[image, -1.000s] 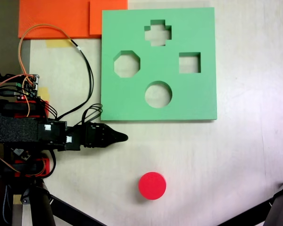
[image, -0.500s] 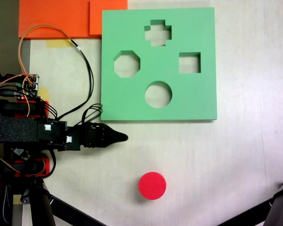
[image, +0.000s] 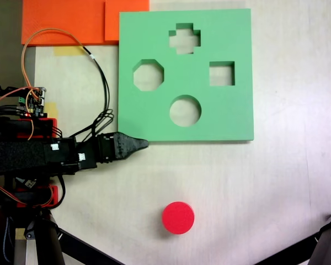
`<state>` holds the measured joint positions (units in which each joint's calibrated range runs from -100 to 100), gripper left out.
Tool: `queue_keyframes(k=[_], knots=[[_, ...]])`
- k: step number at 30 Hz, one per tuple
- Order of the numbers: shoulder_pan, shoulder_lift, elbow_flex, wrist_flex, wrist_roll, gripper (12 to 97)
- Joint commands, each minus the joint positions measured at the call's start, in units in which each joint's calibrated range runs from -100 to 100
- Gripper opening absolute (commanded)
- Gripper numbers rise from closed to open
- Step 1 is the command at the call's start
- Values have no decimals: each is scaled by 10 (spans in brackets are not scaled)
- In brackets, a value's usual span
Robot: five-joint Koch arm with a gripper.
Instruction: Put the cylinder block into the corresponding hole
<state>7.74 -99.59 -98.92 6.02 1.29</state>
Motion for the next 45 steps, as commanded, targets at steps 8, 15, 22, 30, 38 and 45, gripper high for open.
queue_keyframes(k=[8,15,22,30,38,45], knots=[[-88,-4,-11,57,-4,493],[-178,-4,-11,125,55,483],[-132,-4,41,356,363,485],[-145,60,78,433,455,629],[-166,486,84,711,472,774],[-165,860,190,885,488,815]])
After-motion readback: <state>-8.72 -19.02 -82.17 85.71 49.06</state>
